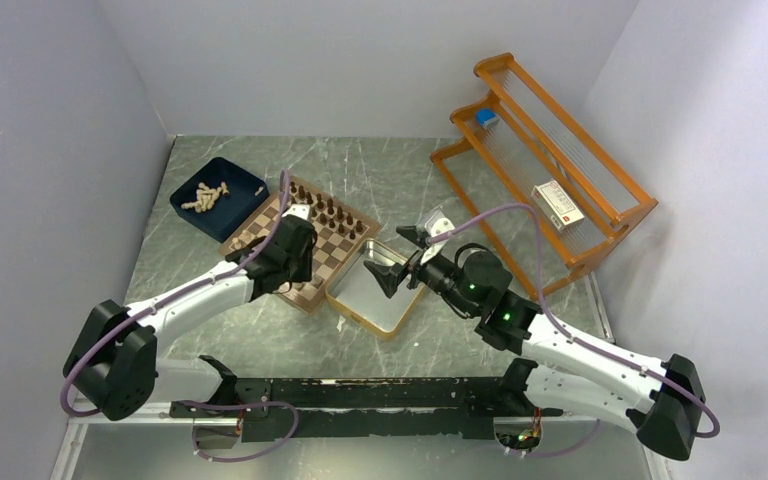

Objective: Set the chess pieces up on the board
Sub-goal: Place the chess piece on the chessboard, then pick up the chess piece from the storage box.

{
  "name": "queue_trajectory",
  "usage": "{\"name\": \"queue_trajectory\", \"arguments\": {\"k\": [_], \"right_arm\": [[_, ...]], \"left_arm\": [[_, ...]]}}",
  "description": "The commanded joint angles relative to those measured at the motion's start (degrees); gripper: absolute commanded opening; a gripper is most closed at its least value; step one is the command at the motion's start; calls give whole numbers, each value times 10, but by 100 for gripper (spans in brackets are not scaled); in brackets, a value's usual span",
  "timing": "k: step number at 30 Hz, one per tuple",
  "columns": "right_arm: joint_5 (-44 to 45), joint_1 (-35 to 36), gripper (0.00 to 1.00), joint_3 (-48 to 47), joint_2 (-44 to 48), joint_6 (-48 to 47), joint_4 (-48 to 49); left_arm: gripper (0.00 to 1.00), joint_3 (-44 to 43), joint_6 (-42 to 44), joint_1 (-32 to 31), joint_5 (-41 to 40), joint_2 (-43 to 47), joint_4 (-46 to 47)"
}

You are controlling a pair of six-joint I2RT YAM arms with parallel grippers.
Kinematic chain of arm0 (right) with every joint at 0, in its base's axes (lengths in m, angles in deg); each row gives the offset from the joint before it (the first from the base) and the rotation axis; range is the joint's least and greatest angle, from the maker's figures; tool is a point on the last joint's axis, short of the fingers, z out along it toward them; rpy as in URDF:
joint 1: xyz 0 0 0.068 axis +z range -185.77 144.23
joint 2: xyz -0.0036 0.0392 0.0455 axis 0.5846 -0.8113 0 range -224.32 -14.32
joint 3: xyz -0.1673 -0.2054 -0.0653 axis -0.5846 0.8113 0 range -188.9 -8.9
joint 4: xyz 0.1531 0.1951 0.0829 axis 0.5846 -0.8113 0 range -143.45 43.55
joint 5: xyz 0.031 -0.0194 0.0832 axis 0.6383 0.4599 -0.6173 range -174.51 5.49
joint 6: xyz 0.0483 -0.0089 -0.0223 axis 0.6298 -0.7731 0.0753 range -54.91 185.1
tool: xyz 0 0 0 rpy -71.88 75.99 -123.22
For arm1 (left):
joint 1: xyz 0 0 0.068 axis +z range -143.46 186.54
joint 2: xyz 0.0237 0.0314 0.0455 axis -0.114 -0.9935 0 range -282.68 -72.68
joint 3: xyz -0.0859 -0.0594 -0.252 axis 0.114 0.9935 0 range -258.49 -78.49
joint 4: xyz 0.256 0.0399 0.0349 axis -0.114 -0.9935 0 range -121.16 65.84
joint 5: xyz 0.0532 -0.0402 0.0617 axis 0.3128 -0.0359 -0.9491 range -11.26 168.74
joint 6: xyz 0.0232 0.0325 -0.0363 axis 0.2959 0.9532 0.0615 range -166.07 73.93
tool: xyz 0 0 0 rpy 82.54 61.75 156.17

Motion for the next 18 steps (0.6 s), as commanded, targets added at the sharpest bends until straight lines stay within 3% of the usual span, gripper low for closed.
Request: {"name": "queue_trajectory", "arguments": {"k": [1,9,18], "right_arm": [[-17,0,100,-16,-5,11,6],[1,0,100,-43,-33,89,-55],[-3,0,100,-50,-46,154,-79]], "left_arm": [[42,-42,9,-6,14,-1,-18],[54,-146,48,12,3,3,-62],[53,-296,114,198,52,-49,-110]]}}
